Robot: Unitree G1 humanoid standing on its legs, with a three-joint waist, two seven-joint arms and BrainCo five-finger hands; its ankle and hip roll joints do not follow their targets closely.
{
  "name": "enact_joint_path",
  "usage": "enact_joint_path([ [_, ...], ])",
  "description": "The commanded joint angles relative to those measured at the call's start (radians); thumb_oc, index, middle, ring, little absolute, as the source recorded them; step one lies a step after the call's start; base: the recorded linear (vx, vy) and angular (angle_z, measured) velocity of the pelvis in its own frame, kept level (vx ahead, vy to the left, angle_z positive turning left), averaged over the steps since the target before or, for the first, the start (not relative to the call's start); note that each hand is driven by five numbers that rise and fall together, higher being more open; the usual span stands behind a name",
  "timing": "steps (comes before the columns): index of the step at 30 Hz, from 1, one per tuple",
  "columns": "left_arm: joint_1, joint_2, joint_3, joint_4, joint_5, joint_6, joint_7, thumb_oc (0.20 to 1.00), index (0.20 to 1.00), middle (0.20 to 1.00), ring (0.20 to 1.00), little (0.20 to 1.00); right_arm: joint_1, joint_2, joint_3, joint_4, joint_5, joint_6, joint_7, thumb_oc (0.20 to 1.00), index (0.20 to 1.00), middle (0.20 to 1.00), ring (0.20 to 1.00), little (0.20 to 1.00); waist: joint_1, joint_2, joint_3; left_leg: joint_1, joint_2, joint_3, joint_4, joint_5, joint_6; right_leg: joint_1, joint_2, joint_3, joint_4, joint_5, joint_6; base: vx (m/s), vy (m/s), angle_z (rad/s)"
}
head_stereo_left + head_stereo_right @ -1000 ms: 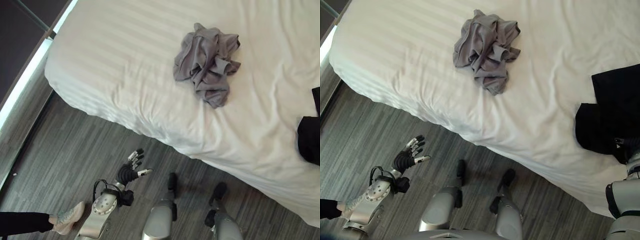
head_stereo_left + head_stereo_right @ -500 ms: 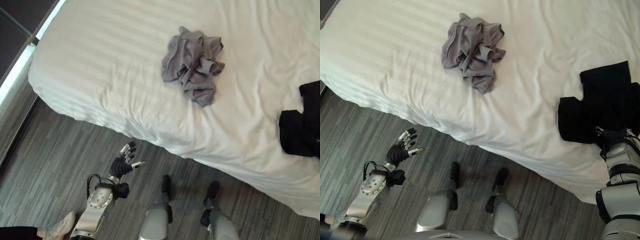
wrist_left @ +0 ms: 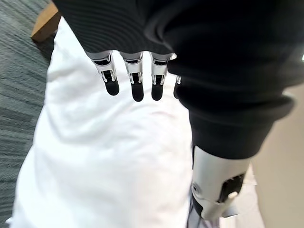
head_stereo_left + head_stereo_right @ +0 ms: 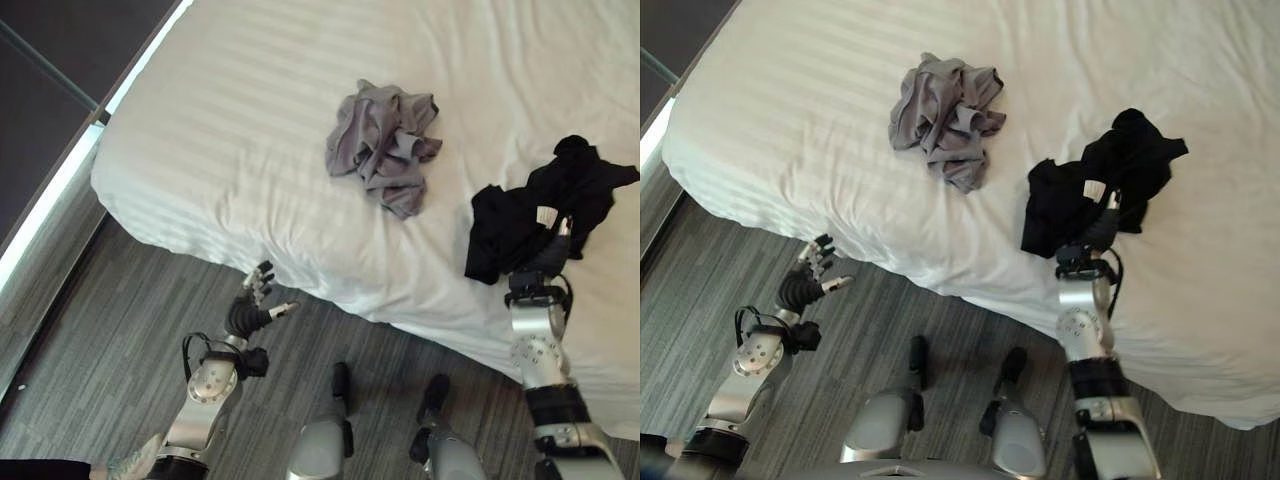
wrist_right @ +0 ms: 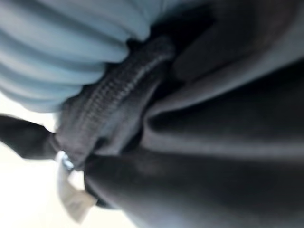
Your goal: Pick up bed clothes into laundry basket.
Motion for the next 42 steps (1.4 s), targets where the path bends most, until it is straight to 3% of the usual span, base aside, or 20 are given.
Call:
enact_joint_path([
  [1,-0.052,0.088,0.018,-0.024,0.033,-0.045,0.023,1.000,1.000,1.000,1.000,1.000,0.019,0.008,-0.021,0.001,0.114,-0.069,0.092,0.200,0.200,0.200,0.200,0.200,0.016,-0.068,-0.127,-0.015,0.051,0.017,0.001,0.020,-0.064,0.058,-0.090,-0.007,0.013,0.001,0.101,0.06,0.037,0.05],
  [7,-0.157,0.188,0.047,0.004,0.011,-0.054,-0.008,1.000,1.000,1.000,1.000,1.000,0.142,0.050,-0.016,0.080,0.162,-0.005,0.119,0.200,0.200,0.200,0.200,0.200,-0.003,-0.067,-0.193,0.048,0.049,0.032,0.001,-0.003,-0.063,0.114,-0.088,-0.010,0.013,-0.018,0.104,0.07,0.039,-0.01],
  [12,-0.317,0.337,-0.015,0.075,0.069,-0.033,-0.023,1.000,1.000,1.000,1.000,1.000,0.200,0.031,-0.026,0.085,0.154,0.011,0.127,0.200,0.200,0.200,0.200,0.200,-0.044,-0.071,-0.218,0.082,0.046,0.047,0.001,-0.016,-0.055,0.133,-0.084,0.004,0.020,-0.019,0.108,0.05,0.027,-0.05],
  [16,-0.457,0.401,-0.094,0.144,0.139,-0.022,0.001,1.000,1.000,1.000,1.000,1.000,0.211,0.012,-0.047,0.066,0.135,-0.009,0.114,0.200,0.200,0.200,0.200,0.200,-0.075,-0.073,-0.224,0.088,0.046,0.059,0.001,-0.019,-0.054,0.130,-0.082,0.013,0.020,-0.015,0.113,0.03,0.015,-0.05],
  [21,-0.667,0.436,-0.228,0.300,0.162,0.004,0.007,1.000,1.000,1.000,1.000,1.000,0.222,-0.007,-0.037,0.039,0.118,-0.016,0.097,0.200,0.200,0.200,0.200,0.200,-0.114,-0.076,-0.217,0.085,0.048,0.073,0.001,-0.019,-0.053,0.114,-0.078,0.030,0.021,-0.005,0.120,0.01,0.020,-0.13],
  [23,-0.761,0.462,-0.287,0.359,0.232,0.021,0.029,1.000,1.000,1.000,1.000,1.000,0.229,-0.015,-0.031,0.020,0.116,-0.015,0.096,0.200,0.200,0.200,0.200,0.200,-0.128,-0.083,-0.210,0.076,0.049,0.078,0.001,-0.014,-0.051,0.100,-0.075,0.036,0.021,0.003,0.123,-0.01,0.016,-0.12],
  [30,-0.969,0.454,-0.367,0.585,0.220,0.048,0.079,1.000,1.000,1.000,1.000,1.000,0.260,-0.039,-0.012,-0.039,0.118,-0.015,0.098,0.200,0.200,0.200,0.200,0.200,-0.171,-0.117,-0.179,0.050,0.064,0.099,0.001,-0.008,-0.054,0.057,-0.055,0.055,0.019,0.027,0.133,-0.01,0.012,-0.14],
  [42,-1.237,0.452,-0.524,0.763,0.266,0.041,0.107,1.000,1.000,1.000,1.000,1.000,0.243,-0.080,0.038,-0.072,0.113,-0.015,0.122,0.200,0.200,0.200,0.200,0.200,-0.207,-0.157,-0.136,-0.031,0.076,0.111,0.001,0.009,-0.057,-0.031,-0.041,0.075,0.013,0.066,0.145,0.00,0.017,-0.05],
])
